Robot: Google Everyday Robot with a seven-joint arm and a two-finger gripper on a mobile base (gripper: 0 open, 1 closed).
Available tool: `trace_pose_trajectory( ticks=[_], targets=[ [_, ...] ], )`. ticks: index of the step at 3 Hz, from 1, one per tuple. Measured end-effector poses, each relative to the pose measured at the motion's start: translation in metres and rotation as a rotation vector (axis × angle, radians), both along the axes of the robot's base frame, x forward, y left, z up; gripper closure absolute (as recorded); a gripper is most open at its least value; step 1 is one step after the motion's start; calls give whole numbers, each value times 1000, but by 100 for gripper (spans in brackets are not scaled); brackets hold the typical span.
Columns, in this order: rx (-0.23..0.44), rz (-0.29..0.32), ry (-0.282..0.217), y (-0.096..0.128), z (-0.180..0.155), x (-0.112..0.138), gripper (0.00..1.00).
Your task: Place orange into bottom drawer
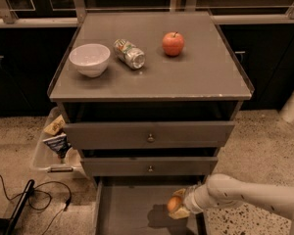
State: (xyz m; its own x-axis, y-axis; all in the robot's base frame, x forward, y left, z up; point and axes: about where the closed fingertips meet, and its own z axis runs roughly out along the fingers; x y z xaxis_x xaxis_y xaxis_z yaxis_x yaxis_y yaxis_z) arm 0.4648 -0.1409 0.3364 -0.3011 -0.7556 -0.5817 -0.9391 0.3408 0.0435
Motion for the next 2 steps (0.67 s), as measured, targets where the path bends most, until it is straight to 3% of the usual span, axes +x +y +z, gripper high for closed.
trace_pose_trajectory(
  ticks=[1, 2],
  targets=[
    [-2, 0, 16, 5, -10, 1, 100],
    [35, -31, 52, 4, -44, 10, 100]
  ],
)
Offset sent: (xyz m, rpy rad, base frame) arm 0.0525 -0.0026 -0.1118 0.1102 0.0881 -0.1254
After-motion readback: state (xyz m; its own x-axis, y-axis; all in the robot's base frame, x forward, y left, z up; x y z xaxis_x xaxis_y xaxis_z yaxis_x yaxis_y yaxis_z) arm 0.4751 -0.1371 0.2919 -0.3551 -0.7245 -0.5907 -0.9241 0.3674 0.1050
